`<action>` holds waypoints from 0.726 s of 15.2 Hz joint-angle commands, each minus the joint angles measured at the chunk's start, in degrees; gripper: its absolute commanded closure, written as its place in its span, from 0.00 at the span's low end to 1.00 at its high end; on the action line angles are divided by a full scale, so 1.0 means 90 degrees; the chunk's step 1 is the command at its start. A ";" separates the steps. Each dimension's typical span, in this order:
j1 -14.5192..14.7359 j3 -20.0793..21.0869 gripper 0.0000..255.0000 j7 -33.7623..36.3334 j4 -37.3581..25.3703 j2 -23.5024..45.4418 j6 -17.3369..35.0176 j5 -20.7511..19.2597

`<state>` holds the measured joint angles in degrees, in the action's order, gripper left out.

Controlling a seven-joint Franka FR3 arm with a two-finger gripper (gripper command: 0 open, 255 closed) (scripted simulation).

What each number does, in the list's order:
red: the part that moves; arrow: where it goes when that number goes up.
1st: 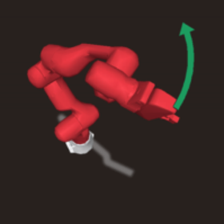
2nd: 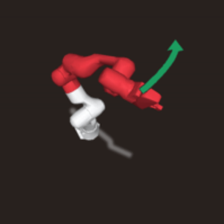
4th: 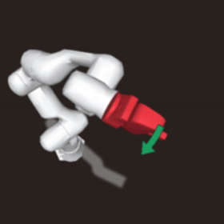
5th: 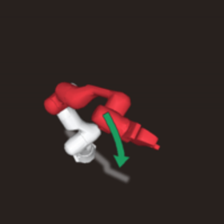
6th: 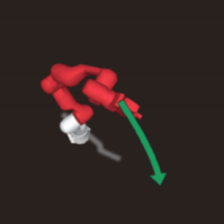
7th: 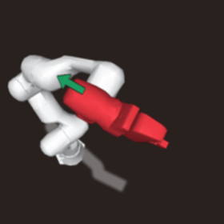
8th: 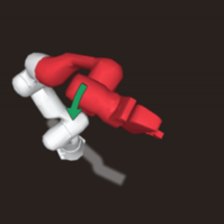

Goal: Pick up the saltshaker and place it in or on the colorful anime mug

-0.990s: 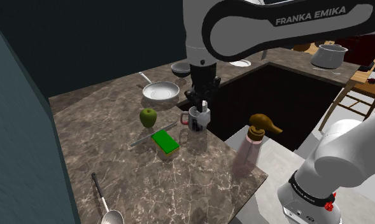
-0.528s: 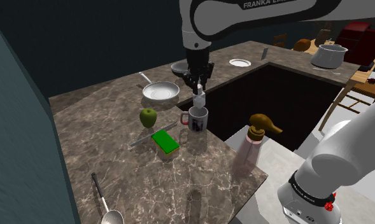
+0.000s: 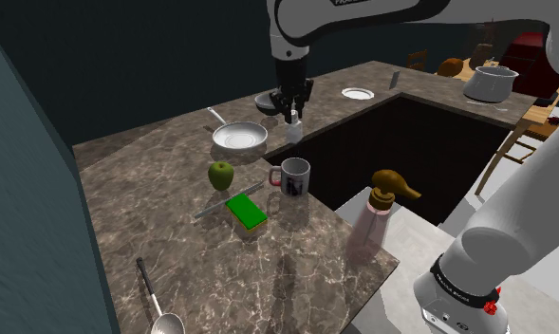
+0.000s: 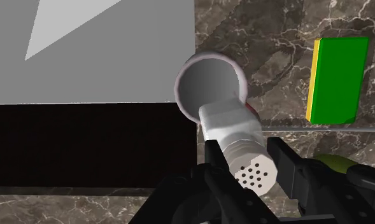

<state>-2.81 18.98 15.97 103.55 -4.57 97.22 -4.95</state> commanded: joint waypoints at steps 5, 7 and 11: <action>0.0001 0.0000 1.00 0.0040 0.0487 -0.0001 0.0487 -0.0007; 0.0002 0.0001 1.00 0.0059 0.0648 0.0008 0.0656 -0.0013; 0.0003 0.0005 1.00 0.0100 0.0953 0.0042 0.0991 -0.0032</action>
<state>-2.74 19.08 16.89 111.31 -4.11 105.37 -5.25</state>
